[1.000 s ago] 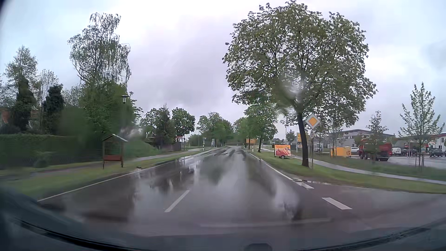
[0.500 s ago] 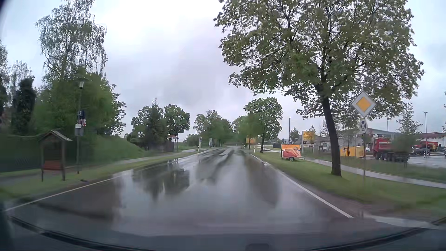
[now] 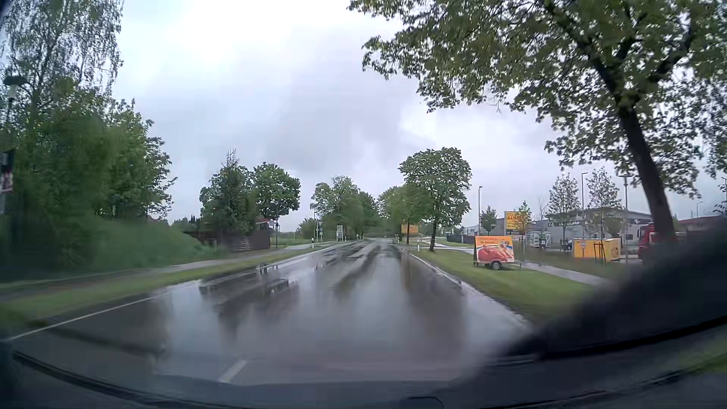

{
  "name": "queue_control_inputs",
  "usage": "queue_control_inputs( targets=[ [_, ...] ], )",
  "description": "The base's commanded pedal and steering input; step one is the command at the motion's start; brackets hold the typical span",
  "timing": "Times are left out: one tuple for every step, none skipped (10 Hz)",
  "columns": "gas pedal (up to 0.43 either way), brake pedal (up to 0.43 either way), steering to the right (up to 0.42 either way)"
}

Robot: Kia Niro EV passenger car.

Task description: Follow the waypoints while adhering to traffic rules and regulations

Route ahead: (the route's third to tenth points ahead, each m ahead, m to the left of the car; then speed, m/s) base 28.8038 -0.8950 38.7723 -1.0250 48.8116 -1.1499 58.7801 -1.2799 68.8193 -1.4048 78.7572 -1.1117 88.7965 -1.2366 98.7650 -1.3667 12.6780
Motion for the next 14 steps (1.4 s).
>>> queue_control_inputs(
  targets=[
    [0.13,0.0,0.0],
    [0.13,0.0,0.0],
    [0.13,0.0,-0.001],
    [0.13,0.0,0.0],
    [0.13,0.0,0.0],
    [0.13,0.0,0.0],
    [0.13,0.0,0.0],
    [0.13,0.0,0.0],
    [0.13,0.0,0.0],
    [0.13,0.0,0.0],
    [0.13,0.0,0.0],
    [0.13,0.0,0.0],
    [0.13,0.0,0.0],
    [0.13,0.0,0.0]
  ],
)
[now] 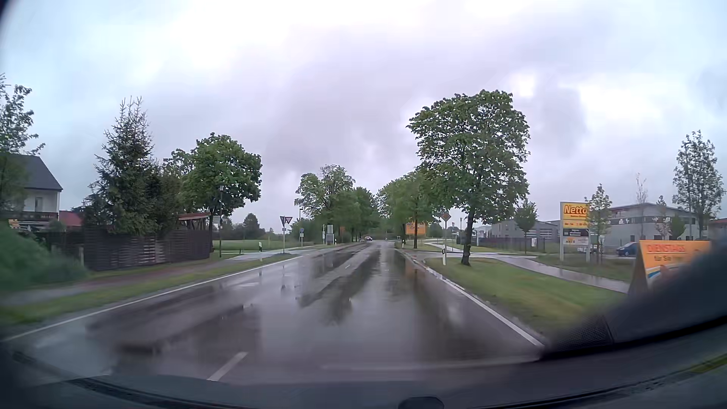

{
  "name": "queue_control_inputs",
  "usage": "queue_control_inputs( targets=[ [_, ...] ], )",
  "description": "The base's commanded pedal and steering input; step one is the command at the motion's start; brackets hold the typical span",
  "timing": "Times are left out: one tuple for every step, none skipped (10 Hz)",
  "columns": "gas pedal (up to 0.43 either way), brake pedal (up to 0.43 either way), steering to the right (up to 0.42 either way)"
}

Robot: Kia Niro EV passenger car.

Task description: Follow the waypoints while adhering to traffic rules and regulations

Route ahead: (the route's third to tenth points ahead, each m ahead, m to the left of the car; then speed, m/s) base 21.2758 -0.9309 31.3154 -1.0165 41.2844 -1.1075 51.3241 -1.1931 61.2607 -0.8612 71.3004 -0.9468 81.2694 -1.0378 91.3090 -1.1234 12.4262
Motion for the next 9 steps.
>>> queue_control_inputs(
  targets=[
    [0.13,0.0,0.0],
    [0.13,0.0,0.0],
    [0.13,0.0,0.0],
    [0.13,0.0,0.0],
    [0.13,0.0,0.0],
    [0.13,0.0,0.0],
    [0.13,0.0,0.0],
    [0.13,0.0,0.0],
    [0.13,0.0,0.0]
  ],
)
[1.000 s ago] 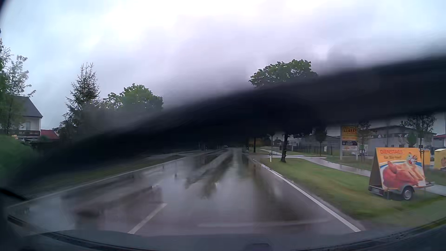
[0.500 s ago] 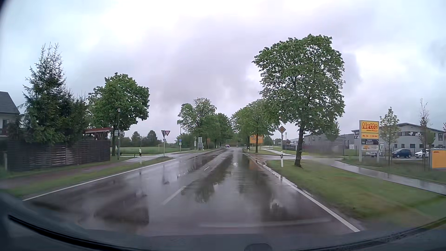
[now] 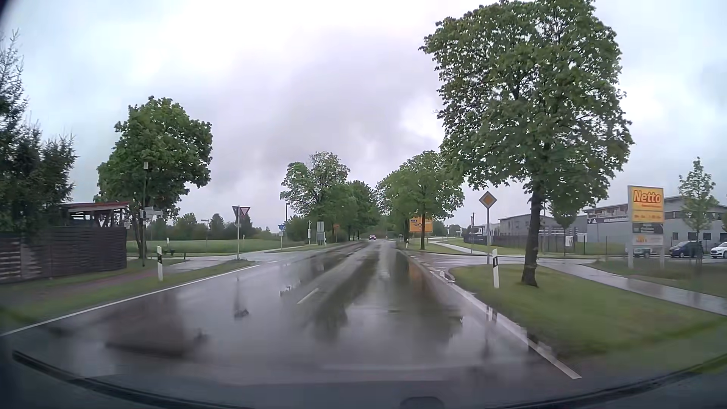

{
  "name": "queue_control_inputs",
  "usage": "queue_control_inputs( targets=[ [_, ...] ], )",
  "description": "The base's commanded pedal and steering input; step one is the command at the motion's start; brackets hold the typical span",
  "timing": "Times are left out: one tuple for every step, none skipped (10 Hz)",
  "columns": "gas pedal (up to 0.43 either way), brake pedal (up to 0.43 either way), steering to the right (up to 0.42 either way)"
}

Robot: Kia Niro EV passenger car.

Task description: Follow the waypoints while adhering to traffic rules and regulations

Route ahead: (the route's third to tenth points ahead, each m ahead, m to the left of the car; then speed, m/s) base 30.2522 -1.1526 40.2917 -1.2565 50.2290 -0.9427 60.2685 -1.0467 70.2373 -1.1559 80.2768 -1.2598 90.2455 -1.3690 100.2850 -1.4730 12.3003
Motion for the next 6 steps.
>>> queue_control_inputs(
  targets=[
    [0.13,0.0,0.0],
    [0.13,0.0,0.0],
    [0.13,0.0,0.0],
    [0.13,0.0,-0.001],
    [0.13,0.0,-0.001],
    [0.13,0.0,0.0]
  ],
)
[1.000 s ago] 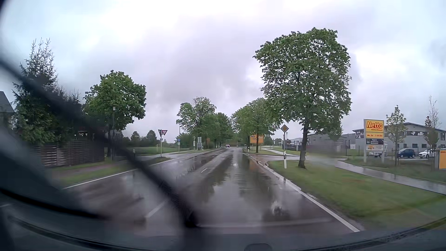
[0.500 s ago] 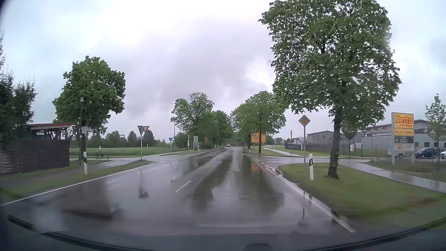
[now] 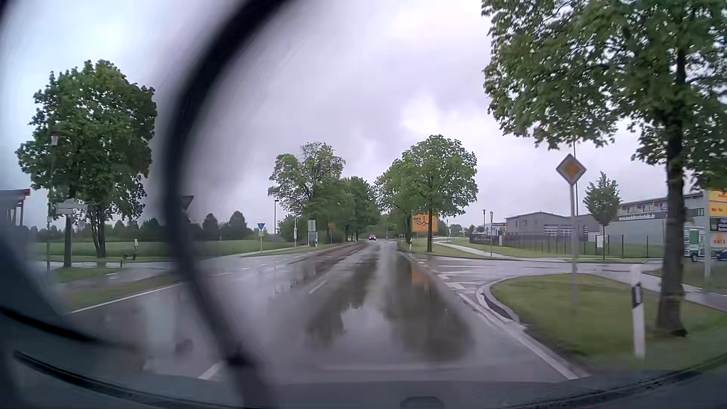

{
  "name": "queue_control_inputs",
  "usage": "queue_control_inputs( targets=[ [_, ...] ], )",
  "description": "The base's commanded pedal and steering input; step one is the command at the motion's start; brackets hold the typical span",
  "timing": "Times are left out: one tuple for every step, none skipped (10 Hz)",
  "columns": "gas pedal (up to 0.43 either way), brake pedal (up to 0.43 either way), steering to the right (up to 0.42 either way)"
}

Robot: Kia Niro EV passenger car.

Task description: Follow the waypoints while adhering to traffic rules and regulations

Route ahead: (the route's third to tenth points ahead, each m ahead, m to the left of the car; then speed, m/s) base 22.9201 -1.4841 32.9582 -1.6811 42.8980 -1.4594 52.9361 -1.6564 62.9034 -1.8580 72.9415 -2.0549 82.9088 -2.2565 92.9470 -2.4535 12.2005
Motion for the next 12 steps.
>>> queue_control_inputs(
  targets=[
    [0.13,0.0,0.0],
    [0.13,0.0,-0.001],
    [0.13,0.0,0.0],
    [0.13,0.0,0.0],
    [0.13,0.0,-0.001],
    [0.13,0.0,-0.001],
    [0.13,0.0,0.0],
    [0.13,0.0,0.0],
    [0.13,0.0,0.0],
    [0.13,0.0,-0.001],
    [0.13,0.0,-0.001],
    [0.13,0.0,0.0]
  ],
)
